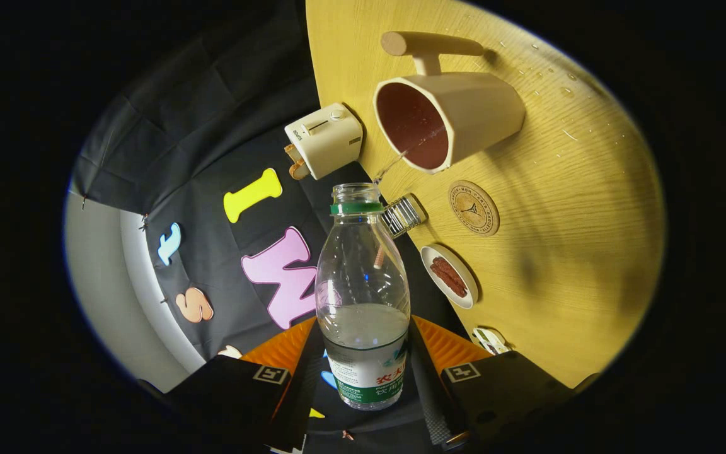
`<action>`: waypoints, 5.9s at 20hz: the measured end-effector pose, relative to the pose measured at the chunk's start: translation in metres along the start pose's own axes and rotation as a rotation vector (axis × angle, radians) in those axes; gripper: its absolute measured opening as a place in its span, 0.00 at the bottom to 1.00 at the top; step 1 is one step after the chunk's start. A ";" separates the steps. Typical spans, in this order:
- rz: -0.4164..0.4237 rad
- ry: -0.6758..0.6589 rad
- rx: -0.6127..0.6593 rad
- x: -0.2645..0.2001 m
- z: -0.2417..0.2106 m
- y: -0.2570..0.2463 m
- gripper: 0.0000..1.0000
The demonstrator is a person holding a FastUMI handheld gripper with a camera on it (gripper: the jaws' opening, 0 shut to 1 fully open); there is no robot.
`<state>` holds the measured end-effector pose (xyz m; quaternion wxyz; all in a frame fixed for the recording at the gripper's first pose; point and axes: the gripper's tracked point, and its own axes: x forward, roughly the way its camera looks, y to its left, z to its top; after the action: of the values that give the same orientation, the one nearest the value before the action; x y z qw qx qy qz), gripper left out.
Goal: Take the bottle from table, then pour the juice into the cup, finally place the bottle on the coaster
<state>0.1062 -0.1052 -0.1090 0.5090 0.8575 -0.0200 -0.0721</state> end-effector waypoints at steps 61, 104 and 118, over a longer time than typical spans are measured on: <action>0.001 -0.355 -2.132 0.067 -0.037 0.040 0.74; -0.161 -0.386 -1.976 0.120 0.054 -0.047 0.99; -0.078 -0.296 -1.977 0.028 -0.011 -0.013 0.98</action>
<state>0.1352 -0.0925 -0.1186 0.9833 0.0316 0.0140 -0.1789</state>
